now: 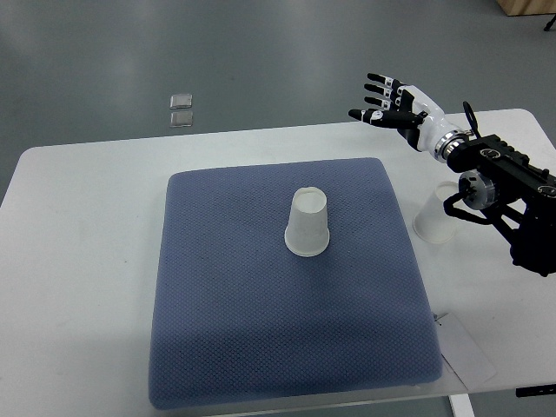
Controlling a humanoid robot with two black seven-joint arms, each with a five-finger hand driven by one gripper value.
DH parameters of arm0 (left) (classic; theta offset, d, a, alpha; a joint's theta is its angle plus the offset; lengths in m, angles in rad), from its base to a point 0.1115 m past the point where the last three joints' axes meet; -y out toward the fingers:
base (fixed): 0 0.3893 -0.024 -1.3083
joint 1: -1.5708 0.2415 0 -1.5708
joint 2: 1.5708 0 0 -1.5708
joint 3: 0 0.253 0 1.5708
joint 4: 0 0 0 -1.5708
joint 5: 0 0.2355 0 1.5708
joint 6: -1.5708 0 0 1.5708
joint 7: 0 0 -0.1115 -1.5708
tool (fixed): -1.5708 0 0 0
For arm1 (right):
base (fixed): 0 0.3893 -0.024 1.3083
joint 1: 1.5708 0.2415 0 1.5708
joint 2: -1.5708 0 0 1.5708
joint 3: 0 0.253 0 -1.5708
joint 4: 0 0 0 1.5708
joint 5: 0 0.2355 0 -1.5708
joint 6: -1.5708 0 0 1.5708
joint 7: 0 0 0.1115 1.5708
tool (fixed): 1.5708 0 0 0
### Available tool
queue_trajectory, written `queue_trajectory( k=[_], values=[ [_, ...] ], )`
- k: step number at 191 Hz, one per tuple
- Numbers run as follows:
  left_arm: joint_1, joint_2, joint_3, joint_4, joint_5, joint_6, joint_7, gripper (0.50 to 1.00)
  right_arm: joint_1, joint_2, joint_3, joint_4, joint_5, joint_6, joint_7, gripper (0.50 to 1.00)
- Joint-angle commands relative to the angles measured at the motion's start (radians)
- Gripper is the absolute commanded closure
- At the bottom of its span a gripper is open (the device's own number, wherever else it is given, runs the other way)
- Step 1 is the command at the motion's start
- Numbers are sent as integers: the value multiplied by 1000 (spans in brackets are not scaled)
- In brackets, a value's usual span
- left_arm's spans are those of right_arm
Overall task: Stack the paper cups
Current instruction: 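Move the right hand over the white cup beside the pad and lower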
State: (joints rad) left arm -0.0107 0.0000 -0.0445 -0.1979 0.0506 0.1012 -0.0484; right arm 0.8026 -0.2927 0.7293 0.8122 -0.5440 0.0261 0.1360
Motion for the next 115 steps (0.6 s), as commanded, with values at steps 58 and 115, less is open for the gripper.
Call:
queue_trajectory(
  k=[58, 115],
  values=[
    [0, 0, 0, 0, 0, 0, 1, 500, 110, -284, -252, 142, -269, 126, 4, 589],
    [0, 0, 0, 0, 0, 0, 1, 500, 247, -457, -467, 278, -525, 207, 33, 589]
  ],
)
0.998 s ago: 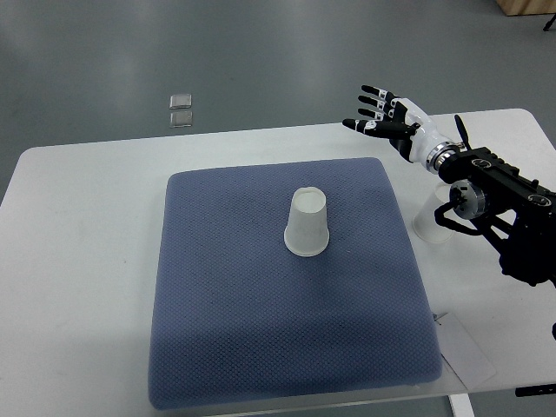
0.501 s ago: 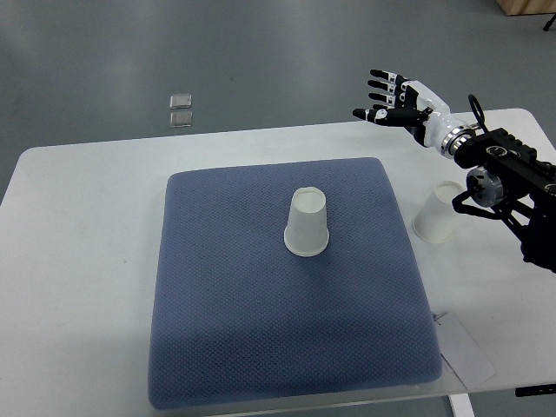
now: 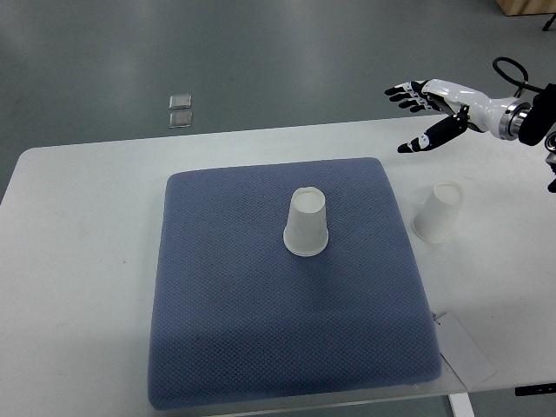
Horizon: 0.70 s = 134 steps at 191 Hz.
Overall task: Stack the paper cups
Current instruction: 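Move the right hand over the white cup beside the pad and lower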
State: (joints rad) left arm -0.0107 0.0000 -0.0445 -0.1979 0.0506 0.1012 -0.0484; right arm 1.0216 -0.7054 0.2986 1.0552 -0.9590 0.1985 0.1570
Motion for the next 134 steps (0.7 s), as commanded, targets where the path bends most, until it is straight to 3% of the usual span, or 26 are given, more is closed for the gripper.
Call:
queue_trajectory(
  k=[1, 39, 134],
  values=[
    [0, 0, 0, 0, 0, 0, -1, 500, 28, -48, -38, 38, -124, 38, 13, 589],
    [0, 0, 0, 0, 0, 0, 1, 500, 29, -98, -67, 91, -313, 88, 33, 589],
    [0, 0, 0, 0, 0, 0, -1, 500, 25, -88, -185, 69, -445, 73, 45, 593]
  ],
)
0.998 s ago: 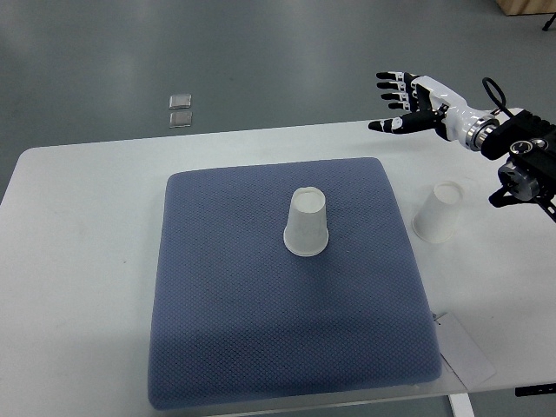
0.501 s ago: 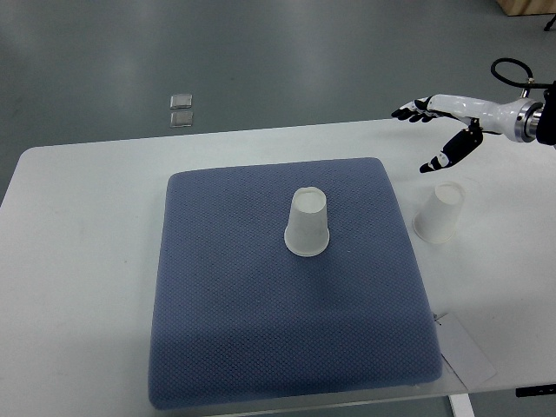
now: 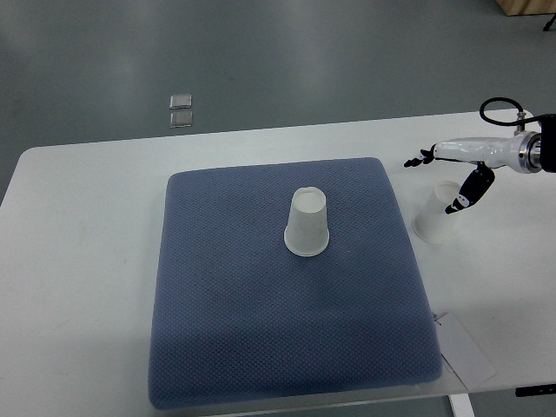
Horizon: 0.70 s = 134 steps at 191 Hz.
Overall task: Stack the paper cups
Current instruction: 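Move the right hand over the white cup beside the pad and lower, then close the right hand around the white cup and lift it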
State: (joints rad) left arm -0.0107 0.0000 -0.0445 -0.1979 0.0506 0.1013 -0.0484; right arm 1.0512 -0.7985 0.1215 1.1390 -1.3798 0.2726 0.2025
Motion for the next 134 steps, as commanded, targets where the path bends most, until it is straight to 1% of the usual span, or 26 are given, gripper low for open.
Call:
queue_trajectory(
  k=[1, 33, 46, 67, 99, 134],
  values=[
    [0, 0, 0, 0, 0, 0, -1, 500, -5, 7, -9, -16, -25, -1, 0, 593],
    [0, 0, 0, 0, 0, 0, -1, 500, -5, 15, -40, -44, -36, -3, 0, 607],
    [0, 0, 0, 0, 0, 0, 1, 500, -5, 38, -49, -80, -36, -6, 5, 623],
    [0, 0, 0, 0, 0, 0, 1, 500, -14, 64, -51, -122, -36, -29, 14, 634],
    [0, 0, 0, 0, 0, 0, 1, 500, -26, 88, -51, -131, -39, -36, 14, 660],
    [0, 0, 0, 0, 0, 0, -1, 500, -34, 91, -54, -139, -41, -36, 15, 671]
  ],
)
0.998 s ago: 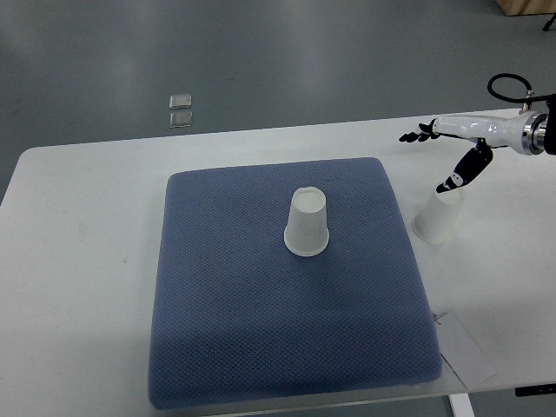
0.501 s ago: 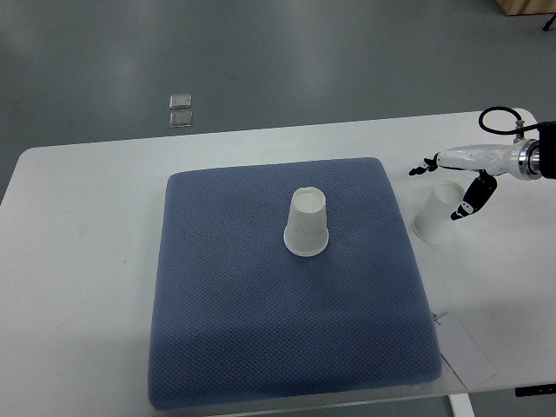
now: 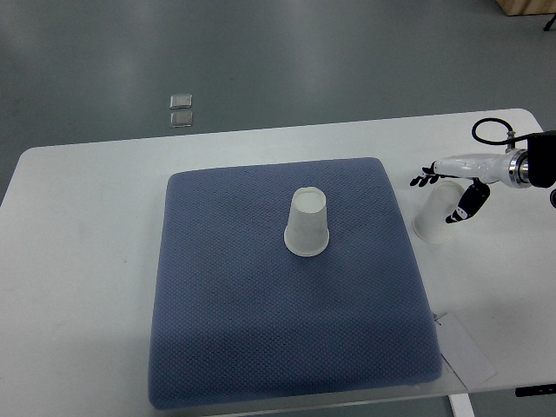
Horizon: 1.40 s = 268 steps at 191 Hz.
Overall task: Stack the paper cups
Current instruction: 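Close the right hand around the white cup and lift it, then carry the held cup over the cup on the pad and lower onto it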
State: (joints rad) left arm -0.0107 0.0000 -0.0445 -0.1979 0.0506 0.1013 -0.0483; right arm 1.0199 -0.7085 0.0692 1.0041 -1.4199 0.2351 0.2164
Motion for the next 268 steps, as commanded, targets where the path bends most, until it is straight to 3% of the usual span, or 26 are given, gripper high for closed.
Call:
queue_trajectory(
  k=[1, 41, 91, 110, 131, 153, 160, 193, 227, 240, 268],
  values=[
    [0, 0, 0, 0, 0, 0, 1, 500, -3, 1, -2, -4, -1, 1, 1, 671],
    [0, 0, 0, 0, 0, 0, 1, 500, -3, 1, -12, -21, -1, -2, 6, 707],
    [0, 0, 0, 0, 0, 0, 1, 500, -3, 1, -12, -22, -10, -20, 6, 791],
    [0, 0, 0, 0, 0, 0, -1, 500, -7, 11, -12, -28, -10, -40, 8, 838],
    [0, 0, 0, 0, 0, 0, -1, 500, -6, 9, -12, -30, -11, -42, 9, 934],
    [0, 0, 0, 0, 0, 0, -1, 500, 5, 6, -11, -28, -10, -42, 24, 965],
    [0, 0, 0, 0, 0, 0, 1, 500, 12, 1, -9, -24, -10, -43, 34, 1000],
    [0, 0, 0, 0, 0, 0, 1, 500, 134, -40, -6, 33, -4, -30, 52, 1000],
    [0, 0, 0, 0, 0, 0, -1, 500, 296, -86, -2, 149, 3, 30, 70, 1000],
    [0, 0, 0, 0, 0, 0, 1, 500, 350, -91, -2, 203, 4, 62, 112, 1000],
    [0, 0, 0, 0, 0, 0, -1, 500, 407, -92, -2, 317, 4, 70, 123, 1000]
  ],
)
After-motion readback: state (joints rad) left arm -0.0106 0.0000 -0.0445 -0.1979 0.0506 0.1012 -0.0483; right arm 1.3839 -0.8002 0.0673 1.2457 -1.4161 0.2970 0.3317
